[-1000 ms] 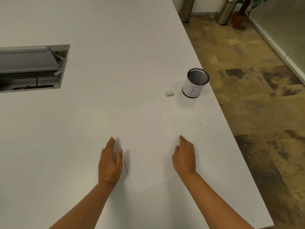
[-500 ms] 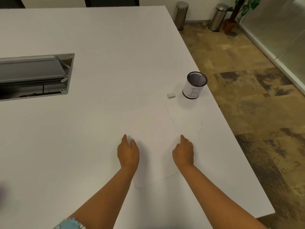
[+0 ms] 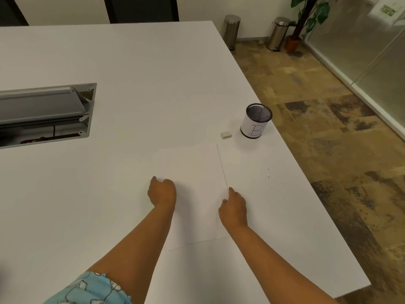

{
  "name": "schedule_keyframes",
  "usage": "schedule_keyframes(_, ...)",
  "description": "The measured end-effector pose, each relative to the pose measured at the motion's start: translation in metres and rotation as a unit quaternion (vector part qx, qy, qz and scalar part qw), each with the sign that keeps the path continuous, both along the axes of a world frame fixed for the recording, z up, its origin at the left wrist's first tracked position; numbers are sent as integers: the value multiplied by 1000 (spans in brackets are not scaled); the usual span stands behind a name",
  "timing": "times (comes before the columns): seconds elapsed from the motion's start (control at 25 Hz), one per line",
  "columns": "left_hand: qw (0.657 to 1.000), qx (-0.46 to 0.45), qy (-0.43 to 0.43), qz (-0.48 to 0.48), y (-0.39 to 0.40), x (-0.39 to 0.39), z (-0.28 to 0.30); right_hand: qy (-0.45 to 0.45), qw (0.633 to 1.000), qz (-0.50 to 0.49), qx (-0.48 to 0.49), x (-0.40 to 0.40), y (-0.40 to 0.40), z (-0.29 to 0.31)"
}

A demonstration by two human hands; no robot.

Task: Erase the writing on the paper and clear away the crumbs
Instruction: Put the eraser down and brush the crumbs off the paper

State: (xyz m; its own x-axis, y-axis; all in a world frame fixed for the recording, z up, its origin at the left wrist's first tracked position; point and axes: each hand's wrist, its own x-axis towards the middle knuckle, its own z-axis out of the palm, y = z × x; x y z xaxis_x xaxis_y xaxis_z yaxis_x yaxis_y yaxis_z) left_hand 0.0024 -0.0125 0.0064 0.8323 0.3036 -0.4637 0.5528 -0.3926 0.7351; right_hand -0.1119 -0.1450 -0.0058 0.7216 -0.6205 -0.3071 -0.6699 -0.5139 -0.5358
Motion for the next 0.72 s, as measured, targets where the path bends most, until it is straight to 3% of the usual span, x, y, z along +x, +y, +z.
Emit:
schedule_keyframes(0.28, 999, -16, 13, 27, 6, 11, 3, -23, 999, 21, 26, 6, -8, -3)
schedule_keyframes(0.72, 1000, 12, 26, -11, 6, 15, 3, -26, 994, 63, 86, 35, -24, 3)
